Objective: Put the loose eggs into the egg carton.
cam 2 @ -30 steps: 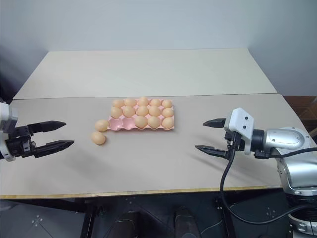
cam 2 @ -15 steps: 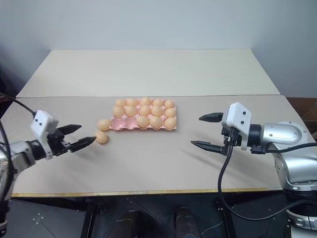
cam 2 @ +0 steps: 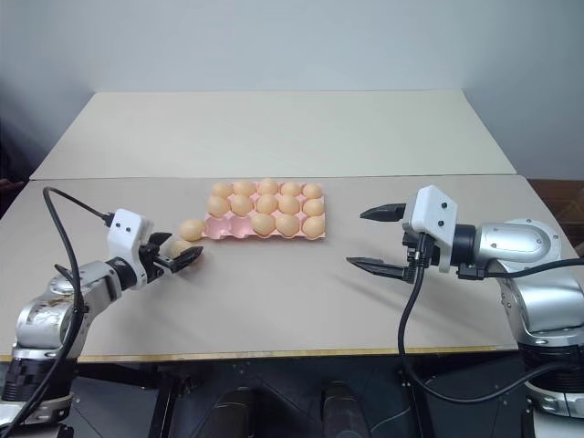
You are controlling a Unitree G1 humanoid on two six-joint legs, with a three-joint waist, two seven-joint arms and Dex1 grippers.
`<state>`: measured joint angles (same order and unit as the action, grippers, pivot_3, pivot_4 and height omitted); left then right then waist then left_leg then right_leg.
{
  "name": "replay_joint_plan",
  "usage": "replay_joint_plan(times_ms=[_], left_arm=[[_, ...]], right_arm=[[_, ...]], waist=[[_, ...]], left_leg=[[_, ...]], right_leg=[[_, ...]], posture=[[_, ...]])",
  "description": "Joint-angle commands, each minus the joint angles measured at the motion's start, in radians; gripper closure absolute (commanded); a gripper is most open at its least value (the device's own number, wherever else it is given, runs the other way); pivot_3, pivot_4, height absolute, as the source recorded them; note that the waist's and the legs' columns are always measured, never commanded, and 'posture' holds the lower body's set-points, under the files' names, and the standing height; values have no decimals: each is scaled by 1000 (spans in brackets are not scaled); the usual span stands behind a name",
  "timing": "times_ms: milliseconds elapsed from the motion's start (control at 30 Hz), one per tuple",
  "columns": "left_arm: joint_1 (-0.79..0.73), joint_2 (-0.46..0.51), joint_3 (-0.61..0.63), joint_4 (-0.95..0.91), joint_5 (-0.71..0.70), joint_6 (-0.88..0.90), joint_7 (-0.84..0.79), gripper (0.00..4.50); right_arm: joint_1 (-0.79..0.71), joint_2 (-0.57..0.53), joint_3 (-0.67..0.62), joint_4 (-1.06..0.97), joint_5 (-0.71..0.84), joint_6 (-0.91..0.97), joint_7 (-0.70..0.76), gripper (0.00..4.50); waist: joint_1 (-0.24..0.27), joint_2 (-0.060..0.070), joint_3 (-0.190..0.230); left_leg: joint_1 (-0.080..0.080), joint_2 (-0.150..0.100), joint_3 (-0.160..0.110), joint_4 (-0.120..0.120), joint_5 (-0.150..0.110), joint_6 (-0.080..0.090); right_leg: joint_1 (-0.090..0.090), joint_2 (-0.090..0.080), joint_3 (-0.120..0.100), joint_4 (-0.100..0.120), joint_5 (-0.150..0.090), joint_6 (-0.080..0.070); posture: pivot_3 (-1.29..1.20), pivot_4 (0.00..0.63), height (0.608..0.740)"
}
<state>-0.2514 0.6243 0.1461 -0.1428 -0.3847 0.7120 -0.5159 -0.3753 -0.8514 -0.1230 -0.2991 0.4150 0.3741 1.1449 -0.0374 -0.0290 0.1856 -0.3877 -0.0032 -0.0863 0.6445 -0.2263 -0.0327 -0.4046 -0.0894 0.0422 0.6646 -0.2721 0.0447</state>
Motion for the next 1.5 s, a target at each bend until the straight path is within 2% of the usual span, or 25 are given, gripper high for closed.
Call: replay_joint_plan(times_ms=[33, 200, 267, 433, 633, 800, 1000, 1267, 1500], left_arm=[[-9, 16, -8, -11, 15, 17, -7, 573], [-11, 12, -4, -1, 21, 26, -14, 2158], [-6, 18, 2, -8, 20, 28, -22, 2519], [30, 78, 54, -82, 5, 26, -60, 2519], [104, 232, 133, -199, -97, -26, -287, 2519], [-60, 168, 81, -151, -149, -62, -316, 2519], [-305, 53, -120, 78, -18, -128, -310, 2519], [-450, -45, -270, 291, 126, -224, -328, 2519], [-469, -31, -258, 293, 131, -208, -360, 430]], right_arm=[[-19, 0, -11, -19, 22, -21, -8, 0], [-27, 9, -13, -17, 18, -23, -28, 0], [-30, 13, -14, -18, 18, -18, -38, 0], [-18, 11, -20, -29, 14, -15, -57, 0], [-2, 10, -26, -47, 14, -12, -82, 0], [-14, 13, -19, -48, 14, -12, -100, 0], [-27, 17, -12, -53, 11, -10, -118, 0], [-21, 15, -14, -65, 9, -10, -140, 0], [-11, 12, -27, -72, 17, -8, -150, 0]], waist=[[0, 0, 0], [0, 0, 0], [0, 0, 0], [-4, 0, 0], [-3, 0, 0], [19, 0, 0], [22, 0, 0], [13, 0, 0], [13, -1, 0]], left_leg=[[0, 0, 0, 0, 0, 0], [0, 0, 0, 0, 0, 0], [0, 0, 0, 0, 0, 0], [0, 0, 0, 0, 0, 0], [0, 0, 0, 0, 0, 0], [0, 0, 0, 1, 0, 0], [-1, -1, 1, 1, 0, 0], [-2, -1, 1, 2, 0, 0], [-2, -1, 1, 2, 0, 0]], right_leg=[[0, 0, 0, 0, 0, 0], [0, 0, 0, 0, 0, 0], [0, 0, 0, 0, 0, 0], [0, 0, 0, 0, 0, 0], [0, 0, 0, 0, 0, 0], [1, 0, 0, 0, 0, 0], [1, -1, 0, -1, 0, 1], [-1, 0, 0, 0, 1, 1], [-1, 0, 0, -1, 1, 1]], posture=[[0, 150, 740], [0, 150, 740], [0, 150, 740], [0, 150, 740], [0, 150, 740], [0, 150, 740], [0, 150, 740], [0, 150, 740], [0, 150, 740]])
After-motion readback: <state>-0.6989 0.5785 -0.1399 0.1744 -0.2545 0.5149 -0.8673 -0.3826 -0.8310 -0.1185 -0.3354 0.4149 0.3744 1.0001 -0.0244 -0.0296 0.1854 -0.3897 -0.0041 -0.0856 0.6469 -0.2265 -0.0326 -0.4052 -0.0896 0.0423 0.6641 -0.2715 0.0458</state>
